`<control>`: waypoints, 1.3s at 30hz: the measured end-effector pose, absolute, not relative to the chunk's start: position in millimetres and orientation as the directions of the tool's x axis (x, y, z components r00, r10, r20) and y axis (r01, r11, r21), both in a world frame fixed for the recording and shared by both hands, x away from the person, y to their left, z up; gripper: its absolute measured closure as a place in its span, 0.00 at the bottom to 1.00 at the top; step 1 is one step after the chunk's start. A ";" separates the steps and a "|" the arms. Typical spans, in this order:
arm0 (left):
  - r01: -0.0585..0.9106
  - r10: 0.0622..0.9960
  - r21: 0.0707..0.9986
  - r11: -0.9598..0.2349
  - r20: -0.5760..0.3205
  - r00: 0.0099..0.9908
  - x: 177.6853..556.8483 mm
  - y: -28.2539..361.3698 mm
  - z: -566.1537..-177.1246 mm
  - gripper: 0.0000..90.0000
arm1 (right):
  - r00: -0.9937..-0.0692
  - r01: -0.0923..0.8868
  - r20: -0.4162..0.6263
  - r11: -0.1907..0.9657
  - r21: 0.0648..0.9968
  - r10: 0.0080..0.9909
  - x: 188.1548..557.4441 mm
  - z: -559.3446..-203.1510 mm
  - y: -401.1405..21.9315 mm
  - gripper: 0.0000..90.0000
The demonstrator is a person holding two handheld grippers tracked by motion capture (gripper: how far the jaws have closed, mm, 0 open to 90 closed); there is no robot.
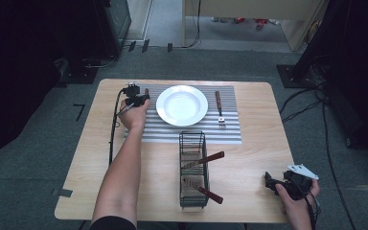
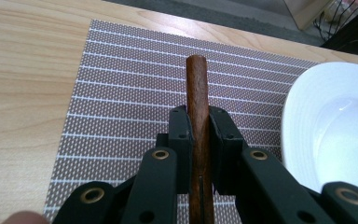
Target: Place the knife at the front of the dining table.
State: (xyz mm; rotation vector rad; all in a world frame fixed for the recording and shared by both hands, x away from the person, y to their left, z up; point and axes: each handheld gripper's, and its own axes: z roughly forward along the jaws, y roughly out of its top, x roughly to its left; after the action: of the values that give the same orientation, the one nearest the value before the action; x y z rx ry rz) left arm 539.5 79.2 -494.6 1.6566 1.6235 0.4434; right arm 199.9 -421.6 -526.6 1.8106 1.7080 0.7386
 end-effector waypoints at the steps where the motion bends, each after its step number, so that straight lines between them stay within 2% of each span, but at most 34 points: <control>1: 0.693 0.957 0.714 0.098 -0.258 0.131 539.5 79.2 -494.6 0.91 | 0.047 0.703 0.027 -0.052 0.709 0.999 199.9 -526.6 -421.6 0.00; 7: 0.699 0.976 0.713 0.050 -0.184 0.118 547.4 69.9 -491.8 0.91 | 0.041 0.703 0.026 -0.047 0.709 0.999 200.0 -526.6 -421.5 0.00; 11: 0.712 0.988 0.702 -0.023 -0.093 0.123 553.4 63.0 -492.7 0.91 | 0.042 0.703 0.027 -0.048 0.709 0.999 199.9 -526.6 -421.4 0.00; 15: 0.724 0.990 0.688 -0.049 -0.064 0.128 556.3 55.6 -497.1 0.91 | 0.037 0.704 0.028 -0.046 0.709 0.999 199.9 -526.6 -421.1 0.00; 18: 0.741 0.991 0.671 -0.043 -0.065 0.116 558.1 49.9 -502.3 0.91 | 0.037 0.704 0.028 -0.046 0.709 0.999 199.9 -526.6 -421.1 0.00; 22: 0.745 0.987 0.667 -0.014 -0.110 0.117 558.8 52.6 -502.3 0.88 | 0.037 0.704 0.028 -0.046 0.709 0.999 199.9 -526.6 -421.0 0.00; 25: 0.749 0.972 0.662 0.012 -0.183 0.146 559.5 57.0 -502.3 0.74 | 0.036 0.704 0.028 -0.046 0.709 0.999 199.9 -526.5 -421.0 0.00; 30: 0.759 0.962 0.652 -0.004 -0.205 0.181 557.7 60.8 -500.7 0.63 | 0.036 0.704 0.027 -0.045 0.709 0.999 199.9 -526.6 -421.0 0.00; 35: 0.772 0.962 0.635 -0.014 -0.203 0.185 555.3 62.7 -498.8 0.61 | 0.036 0.704 0.028 -0.045 0.709 0.999 199.9 -526.6 -421.0 0.00; 39: 0.784 0.970 0.620 -0.026 -0.173 0.170 553.5 59.6 -495.9 0.66 | 0.036 0.704 0.028 -0.045 0.709 0.999 199.9 -526.6 -421.0 0.00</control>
State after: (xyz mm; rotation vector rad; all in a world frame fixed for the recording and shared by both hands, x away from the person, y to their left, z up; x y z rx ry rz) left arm 553.5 59.6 -495.9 1.8520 1.6566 0.4000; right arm 199.9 -421.0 -526.6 1.8032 1.7194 0.7444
